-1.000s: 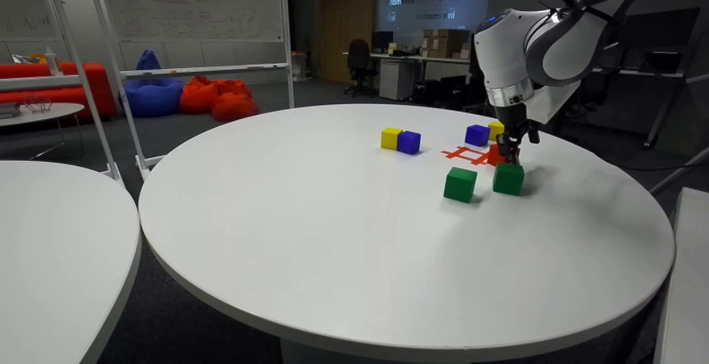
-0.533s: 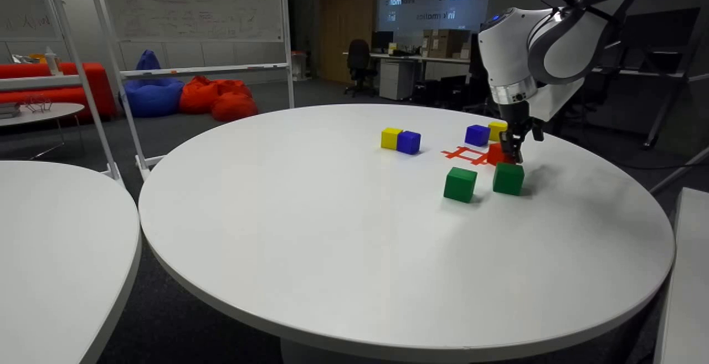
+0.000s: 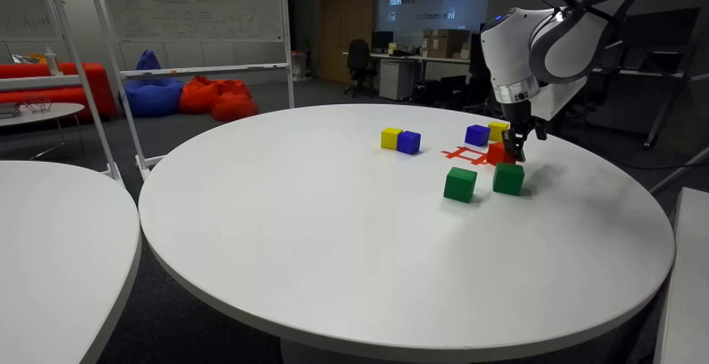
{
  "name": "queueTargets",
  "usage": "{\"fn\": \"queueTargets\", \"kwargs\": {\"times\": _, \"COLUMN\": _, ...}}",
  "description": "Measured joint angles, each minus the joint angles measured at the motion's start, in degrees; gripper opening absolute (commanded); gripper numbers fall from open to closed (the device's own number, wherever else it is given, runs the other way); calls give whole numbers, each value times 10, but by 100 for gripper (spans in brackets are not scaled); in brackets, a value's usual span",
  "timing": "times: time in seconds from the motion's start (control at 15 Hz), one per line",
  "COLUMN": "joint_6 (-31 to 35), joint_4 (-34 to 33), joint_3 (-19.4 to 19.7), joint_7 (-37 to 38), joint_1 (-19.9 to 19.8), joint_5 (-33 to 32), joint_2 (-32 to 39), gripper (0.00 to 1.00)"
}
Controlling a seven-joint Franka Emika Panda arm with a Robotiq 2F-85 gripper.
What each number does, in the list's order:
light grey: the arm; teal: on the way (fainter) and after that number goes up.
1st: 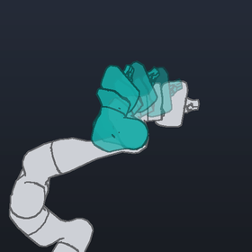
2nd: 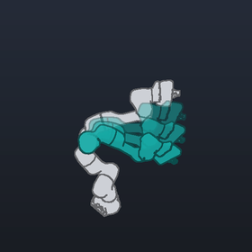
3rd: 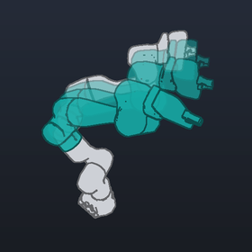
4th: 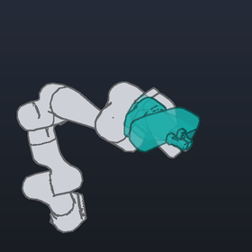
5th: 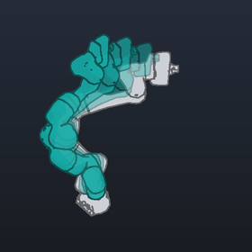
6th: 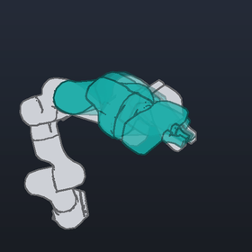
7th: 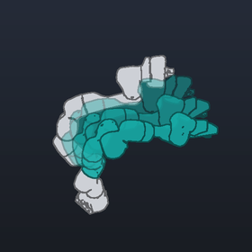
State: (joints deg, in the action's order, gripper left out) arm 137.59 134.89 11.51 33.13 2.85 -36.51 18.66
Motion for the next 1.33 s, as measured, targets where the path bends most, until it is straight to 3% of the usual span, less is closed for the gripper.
{"fn": "queueTargets", "kwargs": {"times": 1.33, "joint_6": 1, "joint_4": -21, "joint_3": -5, "joint_7": 0, "joint_1": 4, "joint_5": -3, "joint_2": 1, "gripper": 100}}
